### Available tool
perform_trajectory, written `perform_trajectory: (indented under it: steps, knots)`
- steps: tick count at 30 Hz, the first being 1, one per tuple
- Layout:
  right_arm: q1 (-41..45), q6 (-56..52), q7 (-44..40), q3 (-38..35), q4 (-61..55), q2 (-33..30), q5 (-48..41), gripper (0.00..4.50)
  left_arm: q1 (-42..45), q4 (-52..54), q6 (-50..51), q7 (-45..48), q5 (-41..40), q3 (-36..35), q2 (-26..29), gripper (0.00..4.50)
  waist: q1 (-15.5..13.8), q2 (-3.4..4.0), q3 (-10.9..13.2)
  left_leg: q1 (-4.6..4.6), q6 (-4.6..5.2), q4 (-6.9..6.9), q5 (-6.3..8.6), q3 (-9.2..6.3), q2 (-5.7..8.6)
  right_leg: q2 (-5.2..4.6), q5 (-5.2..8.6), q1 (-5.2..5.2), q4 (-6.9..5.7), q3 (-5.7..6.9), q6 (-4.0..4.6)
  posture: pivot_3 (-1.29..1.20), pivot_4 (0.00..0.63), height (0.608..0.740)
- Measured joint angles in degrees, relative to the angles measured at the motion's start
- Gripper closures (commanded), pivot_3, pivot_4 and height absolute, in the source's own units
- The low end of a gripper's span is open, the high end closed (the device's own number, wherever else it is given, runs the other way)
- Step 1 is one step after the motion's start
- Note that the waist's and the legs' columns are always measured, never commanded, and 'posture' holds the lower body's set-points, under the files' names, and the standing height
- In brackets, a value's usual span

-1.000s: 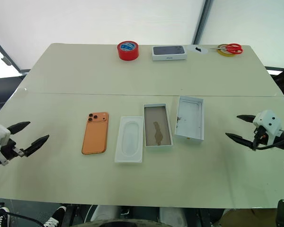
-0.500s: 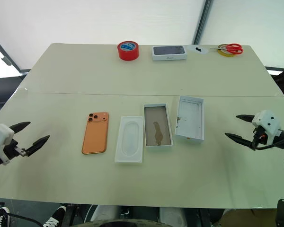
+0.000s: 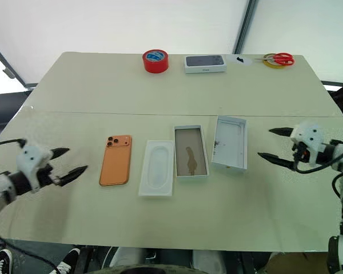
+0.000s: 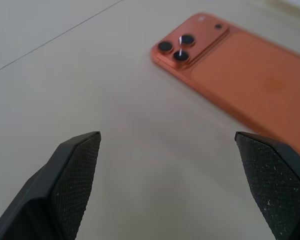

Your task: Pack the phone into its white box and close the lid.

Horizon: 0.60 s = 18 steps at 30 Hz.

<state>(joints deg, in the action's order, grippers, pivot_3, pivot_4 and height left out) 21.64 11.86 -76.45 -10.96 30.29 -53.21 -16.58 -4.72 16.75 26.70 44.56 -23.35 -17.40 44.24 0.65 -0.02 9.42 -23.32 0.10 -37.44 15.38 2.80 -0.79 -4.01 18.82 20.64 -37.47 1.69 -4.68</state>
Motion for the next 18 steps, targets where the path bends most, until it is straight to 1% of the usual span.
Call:
perform_trajectory:
  steps: [3, 5, 6, 9, 10, 14, 18]
  knots:
    - [-1.6, -4.8, -0.1, 1.7, -8.5, 0.6, -1.4, 0.02, 3.5, 4.0, 9.9, -4.8, -3.3, 3.5, -3.7, 0.00, -0.1, -0.01, 0.0, -0.02, 0.01, 0.00, -0.01, 0.00, 0.02, 0.01, -0.01, -0.01, 0.01, 0.01, -0.01, 0.00, 0.150, 0.740]
    - [-2.8, -7.8, -0.2, 2.7, -14.1, 1.2, -2.8, 0.02, 6.1, 5.7, 17.8, -7.6, -7.4, 5.2, -6.6, 0.00, 0.0, -0.04, 0.0, -0.03, 0.01, -0.07, -0.01, -0.01, 0.02, 0.04, -0.01, -0.01, -0.04, 0.01, -0.02, 0.00, 0.150, 0.740]
    - [-3.7, -9.2, -0.2, 3.3, -17.3, 1.6, -3.4, 0.02, 8.2, 6.6, 22.9, -9.5, -10.8, 5.3, -8.8, 0.00, -0.1, -0.06, 0.0, -0.03, 0.01, -0.11, -0.01, -0.05, 0.02, 0.07, -0.01, -0.03, -0.09, 0.02, -0.02, 0.00, 0.150, 0.740]
    - [-4.5, -11.9, 0.2, 5.1, -23.4, 3.2, -4.5, 0.02, 13.9, 7.7, 32.6, -13.7, -17.1, 5.1, -12.6, 0.00, -0.1, -0.06, 0.0, -0.03, 0.02, -0.35, -0.01, -0.10, -0.01, 0.13, 0.00, -0.09, -0.23, 0.03, -0.03, 0.00, 0.150, 0.740]
    - [-4.8, -13.1, 0.6, 5.9, -25.4, 3.8, -4.6, 0.02, 16.2, 7.8, 37.6, -15.9, -20.3, 4.7, -14.7, 0.00, -0.2, -0.07, 0.0, -0.04, 0.02, -0.45, -0.01, -0.11, -0.02, 0.15, 0.00, -0.11, -0.25, 0.03, -0.04, 0.00, 0.150, 0.740]
    - [-4.5, -14.1, 2.0, 7.8, -26.7, 5.8, -4.3, 0.02, 21.6, 6.9, 48.9, -21.4, -26.2, 4.7, -20.1, 0.00, -0.2, -0.12, 0.1, -0.06, -0.15, -0.54, -0.10, -0.12, -0.02, 0.19, 0.00, -0.12, -0.26, 0.03, -0.04, 0.00, 0.150, 0.740]
    - [-4.1, -14.1, 2.9, 7.8, -26.6, 6.0, -3.9, 0.02, 24.8, 5.1, 59.2, -26.1, -27.3, 4.2, -23.0, 0.00, -0.2, -0.12, 0.1, -0.06, -0.23, -0.55, -0.15, -0.13, -0.02, 0.24, 0.01, -0.12, -0.27, 0.02, -0.05, 0.00, 0.150, 0.740]
